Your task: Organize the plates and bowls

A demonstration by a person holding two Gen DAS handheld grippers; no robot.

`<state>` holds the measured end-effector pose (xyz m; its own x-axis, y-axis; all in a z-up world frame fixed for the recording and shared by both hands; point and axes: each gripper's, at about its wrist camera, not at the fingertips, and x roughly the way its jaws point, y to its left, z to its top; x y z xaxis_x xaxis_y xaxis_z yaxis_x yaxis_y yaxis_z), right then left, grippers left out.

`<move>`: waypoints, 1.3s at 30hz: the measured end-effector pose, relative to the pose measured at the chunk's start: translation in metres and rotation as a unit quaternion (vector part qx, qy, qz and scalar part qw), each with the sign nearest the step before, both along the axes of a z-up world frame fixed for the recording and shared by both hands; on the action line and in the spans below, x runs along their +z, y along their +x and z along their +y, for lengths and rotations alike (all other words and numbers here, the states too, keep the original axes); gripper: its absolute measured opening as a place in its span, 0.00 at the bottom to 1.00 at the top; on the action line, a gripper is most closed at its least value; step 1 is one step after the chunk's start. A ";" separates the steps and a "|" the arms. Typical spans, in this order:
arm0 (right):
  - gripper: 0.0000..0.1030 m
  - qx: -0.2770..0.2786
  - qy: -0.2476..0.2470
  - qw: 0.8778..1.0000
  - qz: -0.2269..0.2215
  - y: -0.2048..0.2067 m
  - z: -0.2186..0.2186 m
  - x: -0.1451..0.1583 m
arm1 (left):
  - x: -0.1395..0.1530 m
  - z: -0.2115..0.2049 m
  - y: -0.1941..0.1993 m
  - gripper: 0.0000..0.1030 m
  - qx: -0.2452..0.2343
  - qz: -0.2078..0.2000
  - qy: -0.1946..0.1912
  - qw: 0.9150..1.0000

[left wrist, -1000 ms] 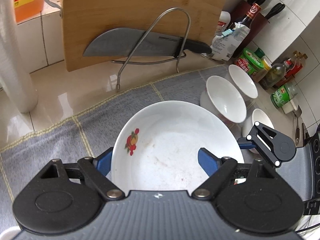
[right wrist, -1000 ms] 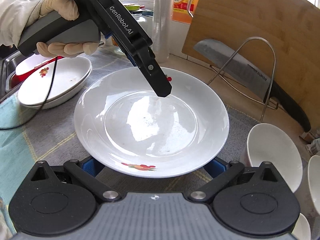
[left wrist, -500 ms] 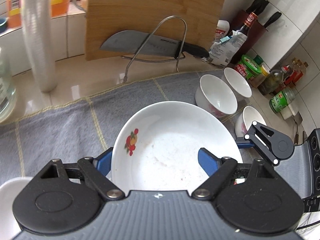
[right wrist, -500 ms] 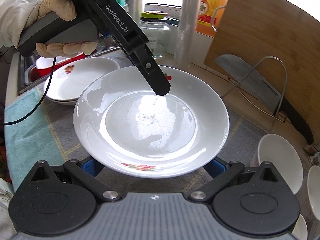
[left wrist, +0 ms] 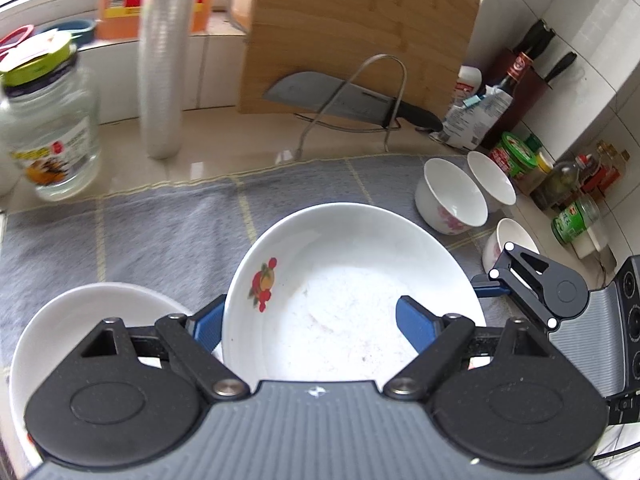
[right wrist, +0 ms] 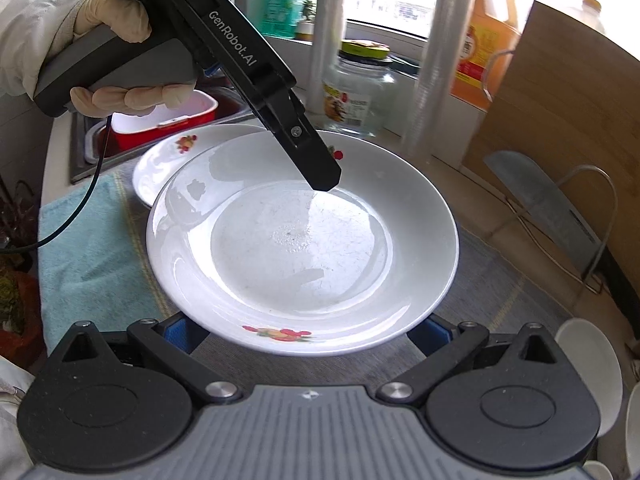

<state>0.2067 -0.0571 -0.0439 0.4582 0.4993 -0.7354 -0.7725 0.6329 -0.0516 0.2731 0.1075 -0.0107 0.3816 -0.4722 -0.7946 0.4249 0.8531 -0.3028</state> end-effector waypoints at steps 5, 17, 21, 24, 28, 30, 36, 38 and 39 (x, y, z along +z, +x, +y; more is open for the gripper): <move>1.00 0.022 0.003 1.000 0.000 -0.002 0.015 0.000 | 0.002 0.020 -0.011 0.84 0.022 -0.002 0.000 1.000; 1.00 0.067 0.001 0.998 0.000 0.005 0.054 0.001 | 0.001 0.063 -0.024 0.84 0.066 -0.004 -0.007 0.998; 1.00 0.076 0.000 0.997 0.001 0.008 0.065 -0.001 | -0.001 0.076 -0.026 0.84 0.075 -0.005 -0.009 0.997; 1.00 0.081 -0.002 0.997 0.002 0.010 0.076 -0.001 | -0.002 0.086 -0.025 0.84 0.081 -0.005 -0.011 0.997; 1.00 0.085 -0.004 0.996 0.005 0.013 0.087 -0.004 | -0.004 0.099 -0.025 0.84 0.087 -0.004 -0.015 0.996; 1.00 0.088 -0.005 0.996 0.006 0.014 0.093 -0.005 | -0.006 0.104 -0.024 0.84 0.088 -0.003 -0.015 0.996; 1.00 0.092 -0.010 0.996 0.010 0.017 0.107 -0.007 | -0.011 0.121 -0.021 0.84 0.092 0.001 -0.020 0.996; 1.00 0.093 -0.011 0.996 0.011 0.019 0.112 -0.008 | -0.012 0.125 -0.019 0.84 0.093 0.002 -0.021 0.995; 1.00 0.093 -0.012 0.996 0.012 0.020 0.114 -0.008 | -0.012 0.127 -0.019 0.84 0.094 0.002 -0.022 0.995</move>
